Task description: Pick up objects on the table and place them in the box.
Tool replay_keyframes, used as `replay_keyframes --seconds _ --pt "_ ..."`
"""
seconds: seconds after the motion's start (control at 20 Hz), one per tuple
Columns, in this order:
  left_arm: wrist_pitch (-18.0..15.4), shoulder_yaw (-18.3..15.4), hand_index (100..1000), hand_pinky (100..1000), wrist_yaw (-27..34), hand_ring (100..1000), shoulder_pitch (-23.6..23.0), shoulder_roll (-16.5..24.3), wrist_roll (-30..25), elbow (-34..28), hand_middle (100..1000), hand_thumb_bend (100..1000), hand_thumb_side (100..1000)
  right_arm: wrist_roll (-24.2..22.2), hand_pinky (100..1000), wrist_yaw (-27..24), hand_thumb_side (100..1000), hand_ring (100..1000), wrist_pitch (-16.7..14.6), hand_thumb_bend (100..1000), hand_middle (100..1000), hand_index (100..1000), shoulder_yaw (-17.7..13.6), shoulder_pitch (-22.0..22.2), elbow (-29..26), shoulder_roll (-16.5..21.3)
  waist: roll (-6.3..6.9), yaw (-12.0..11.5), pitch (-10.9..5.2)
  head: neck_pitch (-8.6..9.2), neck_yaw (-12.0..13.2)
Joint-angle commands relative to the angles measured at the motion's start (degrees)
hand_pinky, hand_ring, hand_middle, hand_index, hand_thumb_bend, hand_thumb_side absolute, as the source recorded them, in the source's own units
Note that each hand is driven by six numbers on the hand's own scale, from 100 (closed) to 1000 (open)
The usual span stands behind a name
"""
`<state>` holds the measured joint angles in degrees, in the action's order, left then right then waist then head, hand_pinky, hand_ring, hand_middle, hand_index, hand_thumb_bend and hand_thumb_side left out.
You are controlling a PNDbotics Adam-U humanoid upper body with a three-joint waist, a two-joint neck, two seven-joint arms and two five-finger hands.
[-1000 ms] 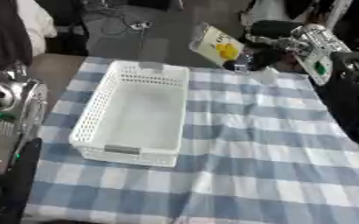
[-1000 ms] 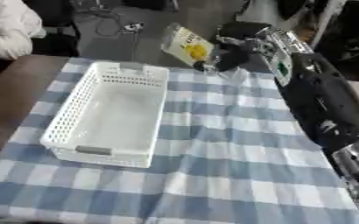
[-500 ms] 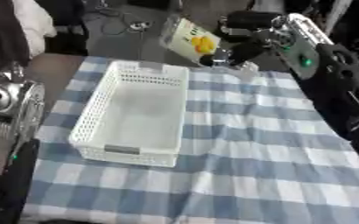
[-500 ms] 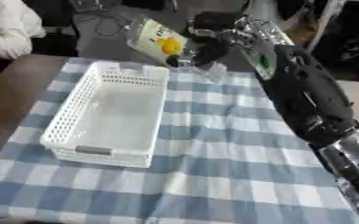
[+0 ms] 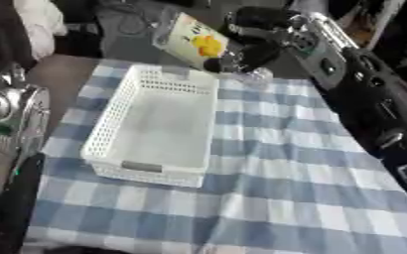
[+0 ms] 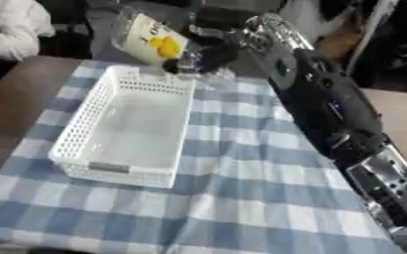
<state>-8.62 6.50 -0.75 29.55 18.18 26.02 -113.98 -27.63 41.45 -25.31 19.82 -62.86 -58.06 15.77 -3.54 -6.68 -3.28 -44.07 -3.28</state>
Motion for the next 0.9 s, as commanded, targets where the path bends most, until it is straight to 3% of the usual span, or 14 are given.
replay_keyframes --seconds 0.05,0.3,0.6,0.85,0.9 --pt "-0.4 -0.1 787 686 0.3 609 1.3 -0.1 -0.2 -0.6 819 185 1000 1.2 100 -1.1 967 100 -0.7 100 100 276 0.0 -2.4 -0.1 -0.1 0.18 -0.2 -0.43 -0.05 0.3" --pt "-0.5 0.0 786 686 0.4 610 1.7 -0.3 -0.2 -0.6 819 185 1000 2.2 100 -0.8 970 100 -1.3 100 100 278 0.1 -2.5 0.4 -0.9 0.13 -0.4 -0.33 -0.05 0.6" --pt "-0.6 0.1 786 686 0.5 610 2.0 -0.5 -0.3 -0.6 819 186 1000 3.3 100 1.0 974 100 -1.6 100 100 280 -0.1 -2.7 1.5 -2.5 0.04 -0.7 -0.18 0.45 -0.9" --pt "-0.9 0.3 786 687 0.6 612 2.5 -0.7 -0.5 -0.6 819 186 1000 4.8 100 1.5 977 100 -2.5 100 100 280 -0.2 -3.8 1.9 -5.0 -0.07 -1.1 0.19 4.32 -4.7" --pt "-0.9 0.3 786 687 0.6 611 2.6 -0.8 -0.5 -0.6 818 187 1000 5.1 100 1.5 932 100 -2.8 100 100 280 0.0 -3.9 1.7 -5.2 -0.12 -1.1 0.29 4.99 -5.5"
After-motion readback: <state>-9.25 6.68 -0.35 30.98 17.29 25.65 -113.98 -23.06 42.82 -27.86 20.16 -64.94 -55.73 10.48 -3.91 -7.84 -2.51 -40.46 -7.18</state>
